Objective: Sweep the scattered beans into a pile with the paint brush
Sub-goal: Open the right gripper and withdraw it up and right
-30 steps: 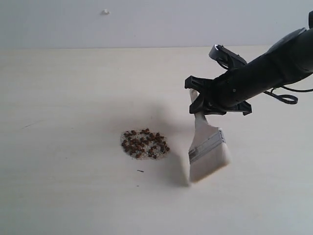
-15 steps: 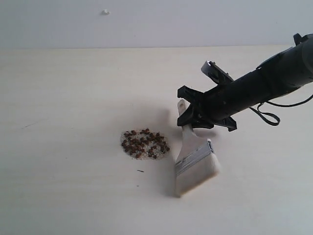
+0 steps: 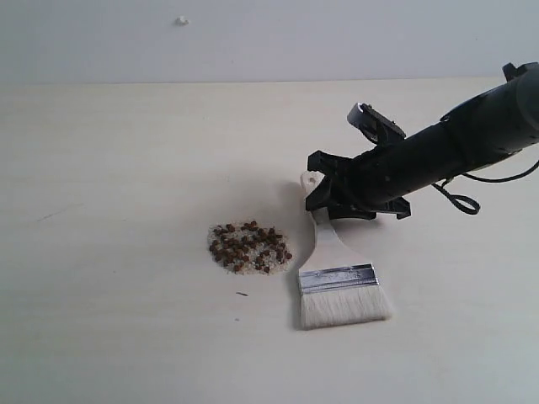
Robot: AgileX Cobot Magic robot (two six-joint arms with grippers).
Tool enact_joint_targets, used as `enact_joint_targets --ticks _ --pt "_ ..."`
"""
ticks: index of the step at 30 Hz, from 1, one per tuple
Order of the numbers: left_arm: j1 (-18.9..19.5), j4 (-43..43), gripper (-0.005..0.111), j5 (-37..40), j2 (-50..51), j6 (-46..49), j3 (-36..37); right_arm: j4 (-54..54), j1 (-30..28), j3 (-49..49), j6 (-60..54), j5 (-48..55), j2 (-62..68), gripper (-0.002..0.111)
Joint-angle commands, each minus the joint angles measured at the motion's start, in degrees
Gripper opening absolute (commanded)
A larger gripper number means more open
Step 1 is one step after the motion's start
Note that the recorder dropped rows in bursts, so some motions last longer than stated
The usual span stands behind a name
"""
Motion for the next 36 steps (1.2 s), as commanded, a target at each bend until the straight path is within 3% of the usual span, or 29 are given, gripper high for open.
enact_joint_targets --ticks 1,7,13,16,17,20,29,36 --pt "0.1 -0.5 0.0 -0.1 -0.2 -0.1 0.0 -2.1 0.0 -0.2 -0.2 -3.6 -0.6 0.037" --pt "0.1 -0.5 0.0 -0.1 -0.2 -0.1 0.0 -11.6 0.0 -0.2 7.7 -9.0 -4.3 0.037" --pt "0.1 -0.5 0.0 -0.1 -0.2 -0.1 0.0 -32.3 0.0 -0.2 20.8 -12.3 -14.0 0.037" --pt "0.1 -0.5 0.0 -0.1 -0.2 -0.1 0.0 -41.0 0.0 0.1 27.3 -10.4 -20.2 0.028" --pt "0.1 -0.5 0.0 -0.1 -0.2 -0.1 0.0 -43.2 0.0 1.0 29.6 -9.9 -23.0 0.019" --pt "0.1 -0.5 0.0 -0.1 -0.2 -0.1 0.0 -44.0 0.0 4.7 31.2 -10.7 -29.6 0.0" --pt "0.1 -0.5 0.0 -0.1 -0.2 -0.1 0.0 -42.6 0.0 25.3 32.3 -24.0 -55.7 0.0" --pt "0.1 -0.5 0.0 -0.1 -0.2 -0.1 0.0 -46.6 0.0 35.8 31.5 -20.7 -72.9 0.0"
